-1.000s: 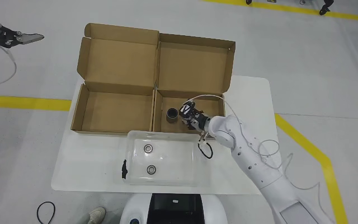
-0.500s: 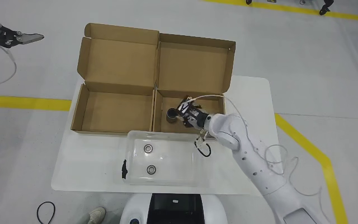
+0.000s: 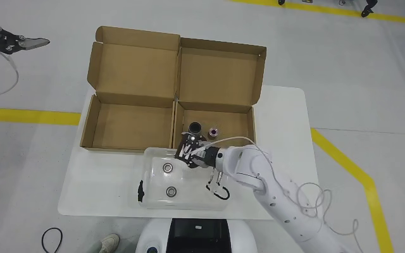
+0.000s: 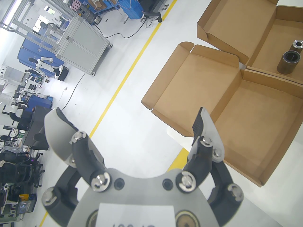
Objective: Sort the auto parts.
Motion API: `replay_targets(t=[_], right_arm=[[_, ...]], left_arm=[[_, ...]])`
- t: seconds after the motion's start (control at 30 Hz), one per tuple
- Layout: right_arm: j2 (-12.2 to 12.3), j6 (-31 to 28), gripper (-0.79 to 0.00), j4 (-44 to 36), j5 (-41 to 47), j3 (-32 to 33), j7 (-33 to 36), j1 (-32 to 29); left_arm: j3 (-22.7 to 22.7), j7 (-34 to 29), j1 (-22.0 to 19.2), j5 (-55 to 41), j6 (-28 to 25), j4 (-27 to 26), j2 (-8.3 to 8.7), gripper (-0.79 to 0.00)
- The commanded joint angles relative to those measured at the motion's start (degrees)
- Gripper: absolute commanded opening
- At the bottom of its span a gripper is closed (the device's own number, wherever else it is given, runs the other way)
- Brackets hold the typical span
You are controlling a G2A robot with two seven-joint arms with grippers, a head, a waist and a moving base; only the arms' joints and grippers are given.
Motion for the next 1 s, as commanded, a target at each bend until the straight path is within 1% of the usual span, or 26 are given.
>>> replay_targets(t=[0.0,0.13,0.37,0.4,0.43,0.63,0.97], right_arm=[[-0.11,0.01,-0.32,-0.03,-0.24,-0.81,-0.53,-0.11],[-0.33,-0.89,-0.292,-0.02,-0.67,-2.59,-0.92,-0.03],[-0.99,-0.05,-0.305,1.66,-0.68,-5.31,-1.87,0.49],[-1.03,0.07,-0.292,1.82,-0.85,-5.47,-2.08,0.48],[-1.05,0.15,-0.259,1.9,-0.95,-5.56,-2.35,0.46],[-0.97,-0.17,-0.274,1.7,-1.29,-5.18,-2.39,0.69],[-0.97,-0.17,-0.274,1.7,-1.29,-5.18,-2.39,0.69]], left_arm=[[0.0,0.0,0.0,0.0,0.0,0.0,0.0,0.0],[0.0,0.0,0.0,0.0,0.0,0.0,0.0,0.0],[0.0,0.0,0.0,0.0,0.0,0.0,0.0,0.0],[0.0,0.0,0.0,0.0,0.0,0.0,0.0,0.0],[0.0,0.0,0.0,0.0,0.0,0.0,0.0,0.0],[0.0,0.0,0.0,0.0,0.0,0.0,0.0,0.0],[0.0,0.0,0.0,0.0,0.0,0.0,0.0,0.0]])
